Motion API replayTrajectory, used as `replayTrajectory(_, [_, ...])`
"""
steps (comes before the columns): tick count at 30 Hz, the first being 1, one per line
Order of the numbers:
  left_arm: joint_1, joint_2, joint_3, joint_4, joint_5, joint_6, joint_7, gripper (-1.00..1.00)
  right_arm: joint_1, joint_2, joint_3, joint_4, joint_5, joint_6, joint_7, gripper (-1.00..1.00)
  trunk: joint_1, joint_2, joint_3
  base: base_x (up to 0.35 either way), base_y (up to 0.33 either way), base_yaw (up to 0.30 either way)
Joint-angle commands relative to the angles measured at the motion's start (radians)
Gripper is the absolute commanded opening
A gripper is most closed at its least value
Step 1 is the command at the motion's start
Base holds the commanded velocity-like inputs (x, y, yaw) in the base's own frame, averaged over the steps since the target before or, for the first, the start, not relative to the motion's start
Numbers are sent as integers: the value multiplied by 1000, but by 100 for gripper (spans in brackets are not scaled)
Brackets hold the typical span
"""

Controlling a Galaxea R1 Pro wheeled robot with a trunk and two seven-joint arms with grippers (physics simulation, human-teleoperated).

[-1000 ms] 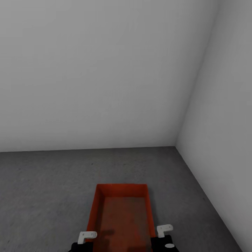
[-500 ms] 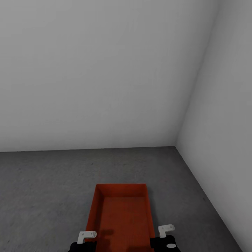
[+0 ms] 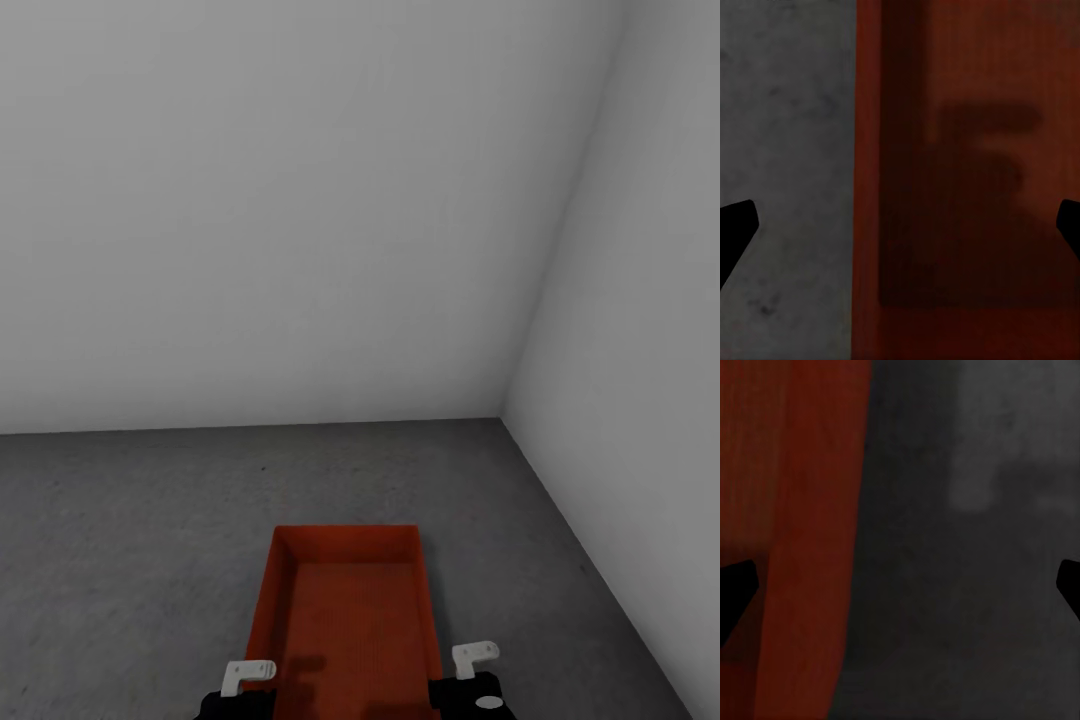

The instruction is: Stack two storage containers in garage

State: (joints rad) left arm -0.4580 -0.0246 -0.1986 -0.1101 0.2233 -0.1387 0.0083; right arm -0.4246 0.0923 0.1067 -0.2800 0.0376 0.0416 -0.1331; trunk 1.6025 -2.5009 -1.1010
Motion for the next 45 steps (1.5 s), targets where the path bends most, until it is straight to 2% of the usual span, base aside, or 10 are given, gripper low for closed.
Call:
replayTrajectory(1, [-1,0,-8,1,10,-4,1,100,0,0,7,-1,4,4,-6,100,0,0,-1,0,0,0])
replayTrajectory(4, [-1,0,-8,1,10,-3,1,100,0,0,7,-1,4,4,-6,100,0,0,-1,0,0,0])
replayTrajectory(9, [-1,0,-8,2,10,-3,1,100,0,0,7,-1,4,4,-6,100,-2,1,19,0,0,0])
replayTrajectory(45, [-1,0,-8,3,10,-2,1,100,0,0,7,-1,4,4,-6,100,-140,253,131,0,0,0])
